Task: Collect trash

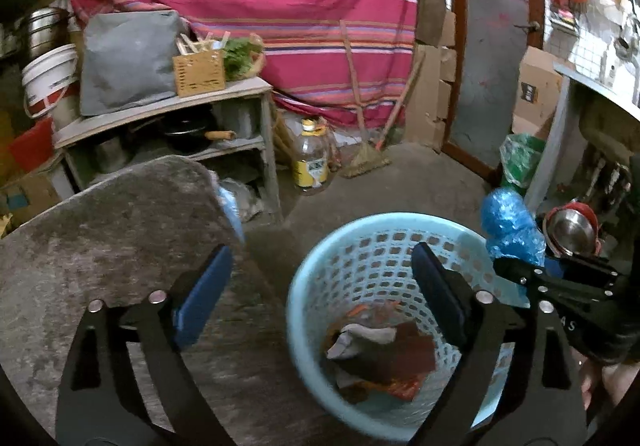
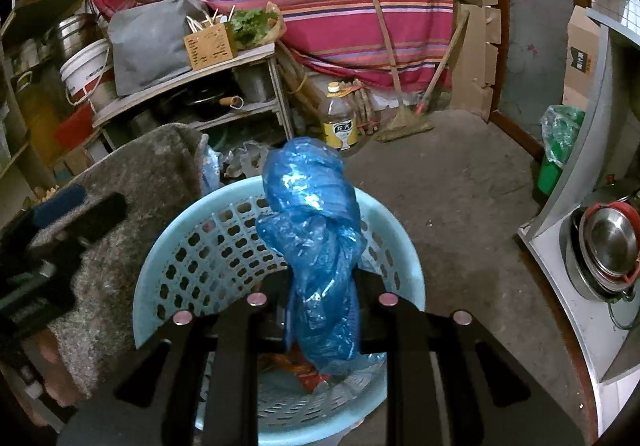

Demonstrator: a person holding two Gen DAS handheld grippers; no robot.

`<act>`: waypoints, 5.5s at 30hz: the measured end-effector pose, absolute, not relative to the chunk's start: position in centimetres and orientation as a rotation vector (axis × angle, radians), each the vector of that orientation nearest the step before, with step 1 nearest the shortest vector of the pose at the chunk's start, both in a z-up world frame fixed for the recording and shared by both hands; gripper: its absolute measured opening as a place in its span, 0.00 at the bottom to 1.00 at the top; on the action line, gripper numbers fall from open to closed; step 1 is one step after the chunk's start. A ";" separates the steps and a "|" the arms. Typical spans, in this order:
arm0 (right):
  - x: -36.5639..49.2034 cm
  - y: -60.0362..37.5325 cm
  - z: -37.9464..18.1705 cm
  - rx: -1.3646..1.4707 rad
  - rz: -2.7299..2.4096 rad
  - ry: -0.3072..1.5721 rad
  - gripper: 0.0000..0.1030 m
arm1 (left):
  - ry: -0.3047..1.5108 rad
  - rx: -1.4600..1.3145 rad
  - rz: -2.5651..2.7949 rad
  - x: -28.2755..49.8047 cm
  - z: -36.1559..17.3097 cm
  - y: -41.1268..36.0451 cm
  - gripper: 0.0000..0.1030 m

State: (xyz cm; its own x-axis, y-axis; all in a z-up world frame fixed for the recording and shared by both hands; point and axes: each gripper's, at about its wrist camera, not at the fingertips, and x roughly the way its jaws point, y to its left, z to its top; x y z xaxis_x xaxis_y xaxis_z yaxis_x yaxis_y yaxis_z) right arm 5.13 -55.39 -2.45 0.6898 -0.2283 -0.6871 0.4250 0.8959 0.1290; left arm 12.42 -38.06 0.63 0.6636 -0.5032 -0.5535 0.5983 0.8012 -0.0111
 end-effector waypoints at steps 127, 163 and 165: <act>1.2 -17.3 0.2 -0.051 -0.102 0.373 0.96 | 0.380 -0.018 0.006 1.2 -0.3 3.9 0.95; 1.3 -17.3 0.1 -0.050 -0.108 0.376 0.96 | 0.378 -0.013 0.002 1.2 -0.2 3.8 0.95; 1.2 -17.3 0.1 -0.052 -0.110 0.374 0.96 | 0.377 -0.012 0.002 1.3 -0.1 3.9 0.95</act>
